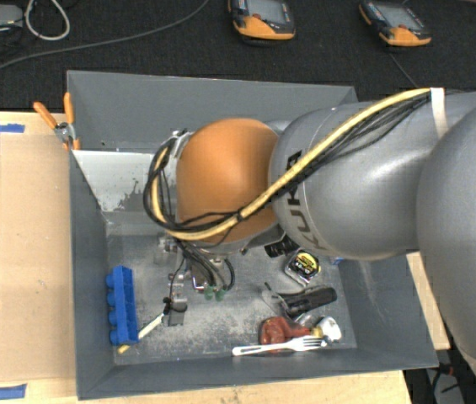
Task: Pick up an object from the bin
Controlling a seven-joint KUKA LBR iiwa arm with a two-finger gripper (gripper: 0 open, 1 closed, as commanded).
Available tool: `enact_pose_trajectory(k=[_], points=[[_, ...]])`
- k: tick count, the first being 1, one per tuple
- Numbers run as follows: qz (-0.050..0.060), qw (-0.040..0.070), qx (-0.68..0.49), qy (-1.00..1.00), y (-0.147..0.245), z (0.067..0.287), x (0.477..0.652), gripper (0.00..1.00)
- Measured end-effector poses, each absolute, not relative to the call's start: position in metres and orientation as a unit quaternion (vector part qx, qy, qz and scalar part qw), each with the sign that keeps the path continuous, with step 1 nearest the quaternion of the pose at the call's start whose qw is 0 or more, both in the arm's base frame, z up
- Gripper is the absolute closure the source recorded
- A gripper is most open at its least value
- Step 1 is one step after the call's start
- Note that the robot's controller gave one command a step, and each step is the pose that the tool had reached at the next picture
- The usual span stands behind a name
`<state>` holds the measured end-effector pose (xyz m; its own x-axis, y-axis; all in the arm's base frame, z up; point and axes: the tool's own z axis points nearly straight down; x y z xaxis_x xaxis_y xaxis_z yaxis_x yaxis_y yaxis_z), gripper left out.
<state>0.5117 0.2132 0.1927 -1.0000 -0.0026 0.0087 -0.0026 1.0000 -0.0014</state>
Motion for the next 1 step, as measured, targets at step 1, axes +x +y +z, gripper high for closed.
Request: enact_pose_trajectory(k=[1], points=[[0.000, 0.001, -0.001, -1.000, 0.2119, 0.1961, 0.5138, 0.00]])
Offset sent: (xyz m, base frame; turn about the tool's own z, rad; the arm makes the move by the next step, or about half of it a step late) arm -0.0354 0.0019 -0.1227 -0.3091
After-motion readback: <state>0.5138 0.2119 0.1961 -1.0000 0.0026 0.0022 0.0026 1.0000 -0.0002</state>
